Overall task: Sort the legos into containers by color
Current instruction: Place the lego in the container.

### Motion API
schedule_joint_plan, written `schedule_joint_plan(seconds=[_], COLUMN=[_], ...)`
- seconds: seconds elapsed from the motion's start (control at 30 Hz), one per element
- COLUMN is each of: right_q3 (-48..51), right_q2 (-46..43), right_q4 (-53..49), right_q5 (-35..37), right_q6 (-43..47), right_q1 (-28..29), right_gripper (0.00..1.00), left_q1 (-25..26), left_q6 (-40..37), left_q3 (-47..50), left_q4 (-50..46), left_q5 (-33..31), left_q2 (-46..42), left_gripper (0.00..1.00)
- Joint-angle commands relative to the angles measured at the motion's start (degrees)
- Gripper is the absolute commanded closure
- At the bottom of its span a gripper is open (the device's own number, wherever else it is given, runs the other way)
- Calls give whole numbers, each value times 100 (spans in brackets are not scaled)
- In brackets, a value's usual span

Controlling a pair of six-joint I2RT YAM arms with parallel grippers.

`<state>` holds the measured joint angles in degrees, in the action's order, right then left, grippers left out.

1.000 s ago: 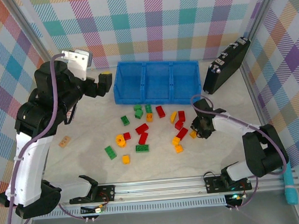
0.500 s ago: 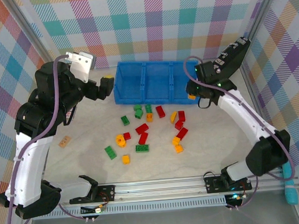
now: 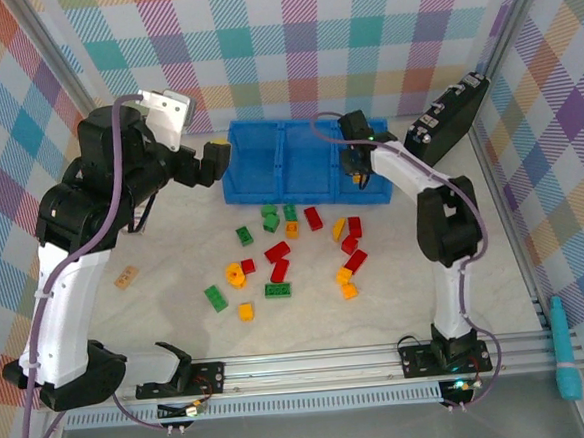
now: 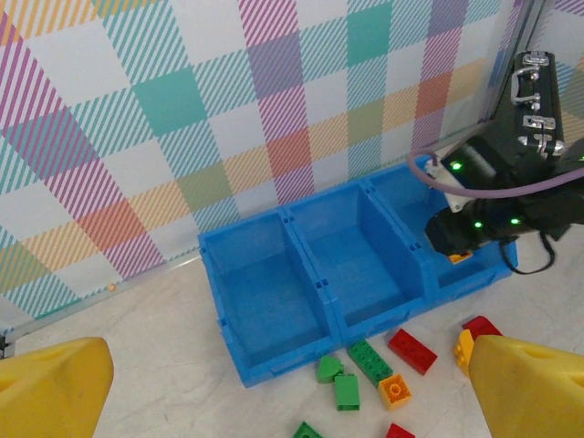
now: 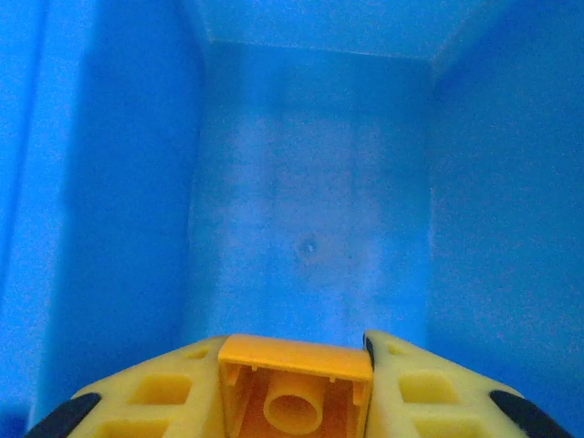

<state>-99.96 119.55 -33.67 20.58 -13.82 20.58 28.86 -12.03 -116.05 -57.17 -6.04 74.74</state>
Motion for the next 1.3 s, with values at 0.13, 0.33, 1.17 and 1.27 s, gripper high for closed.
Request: schedule_joint_plan(seconds=[0.13, 0.33, 1.17, 1.27], right_q3=[-425, -377, 4295, 4266], right_q2=[91, -473, -3624, -3429], right_q4=[-37, -406, 203, 201], right_q5=[-221, -349, -2068, -1751], right_q6=[-32, -93, -2064, -1943], right_q1=[-83, -85, 921, 1018], right_gripper=[51, 42, 21, 16], left_q1=[49, 49, 181, 181], left_q6=[47, 85, 202, 208], left_q3=[-137, -87, -26, -43], left_q4=[-83, -34, 30, 13], left_q5=[-376, -376, -312, -294], left_q2=[-115, -133, -47, -30], left_gripper=[0, 0, 0, 0])
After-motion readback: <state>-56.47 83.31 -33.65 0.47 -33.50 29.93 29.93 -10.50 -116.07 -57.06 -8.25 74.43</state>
